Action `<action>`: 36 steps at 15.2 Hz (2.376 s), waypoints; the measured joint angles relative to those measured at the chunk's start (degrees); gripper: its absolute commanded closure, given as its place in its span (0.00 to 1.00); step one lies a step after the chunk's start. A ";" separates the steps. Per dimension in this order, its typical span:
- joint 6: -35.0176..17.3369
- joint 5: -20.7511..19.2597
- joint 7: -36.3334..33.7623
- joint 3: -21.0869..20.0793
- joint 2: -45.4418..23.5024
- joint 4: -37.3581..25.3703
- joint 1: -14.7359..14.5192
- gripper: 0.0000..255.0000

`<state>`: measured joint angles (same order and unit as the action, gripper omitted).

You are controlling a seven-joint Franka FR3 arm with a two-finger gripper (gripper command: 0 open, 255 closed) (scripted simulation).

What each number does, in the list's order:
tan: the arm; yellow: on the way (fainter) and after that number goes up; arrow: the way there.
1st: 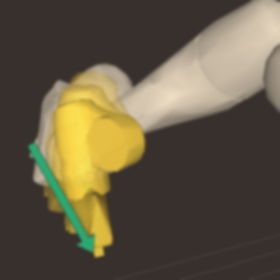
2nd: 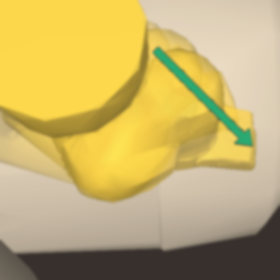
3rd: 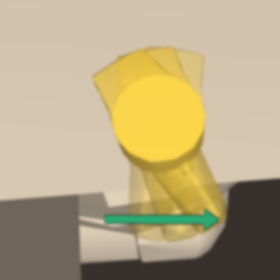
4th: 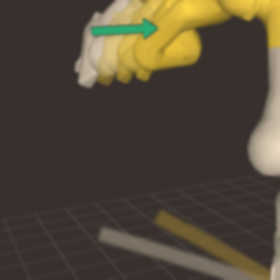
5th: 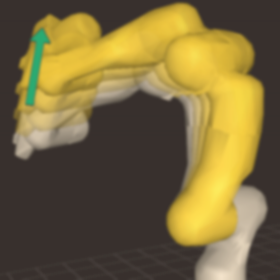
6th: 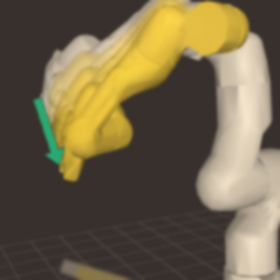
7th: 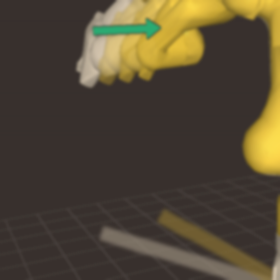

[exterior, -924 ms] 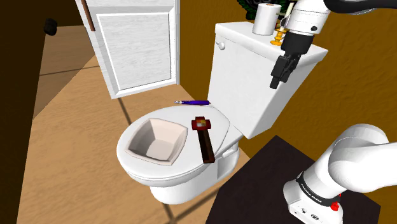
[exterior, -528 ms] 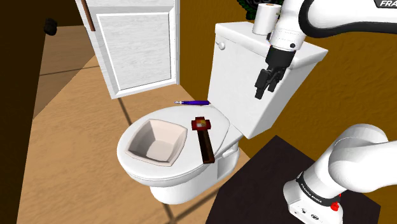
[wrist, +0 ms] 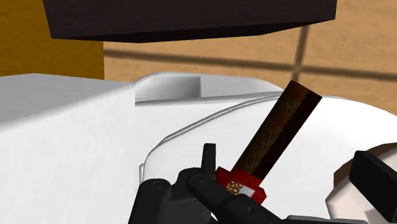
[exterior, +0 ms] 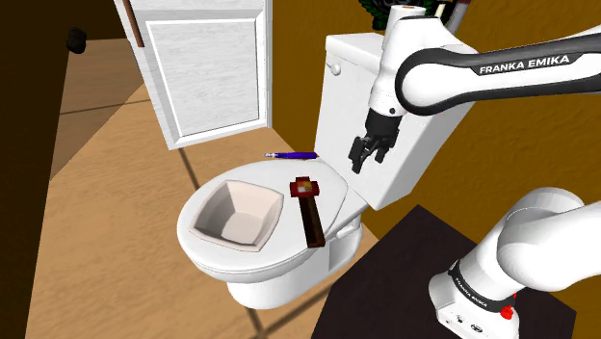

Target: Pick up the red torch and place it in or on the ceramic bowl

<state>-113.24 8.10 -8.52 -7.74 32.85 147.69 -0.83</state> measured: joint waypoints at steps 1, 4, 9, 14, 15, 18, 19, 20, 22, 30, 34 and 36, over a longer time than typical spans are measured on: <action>-2.09 0.01 -0.93 -0.60 -1.63 0.28 0.16 0.00; -8.75 0.04 -4.23 -2.75 -6.85 1.21 0.46 0.00; -19.32 -2.05 -10.56 -5.96 -18.44 -0.47 1.82 0.00; -28.04 -7.36 -19.21 -8.25 -30.34 -3.83 2.90 0.00; -29.67 -8.96 -21.30 -8.41 -33.03 -4.86 2.98 0.00; -34.11 -14.44 -27.68 -7.73 -41.20 -8.33 2.50 0.00; -34.91 -16.16 -29.76 -7.20 -43.71 -9.90 2.04 0.00; -36.12 -17.64 -31.58 -6.56 -45.66 -10.56 1.58 0.00; -37.57 -19.55 -33.69 -5.54 -48.60 -11.95 0.88 0.00; -42.10 -23.03 -36.61 -3.26 -54.81 -13.47 -0.74 0.00; -42.32 -23.18 -36.70 -3.15 -55.06 -13.53 -0.81 0.00; -42.33 -23.18 -36.70 -3.15 -55.07 -13.52 -0.81 1.00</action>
<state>-155.57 -15.08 -45.22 -10.89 -22.22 134.17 -1.64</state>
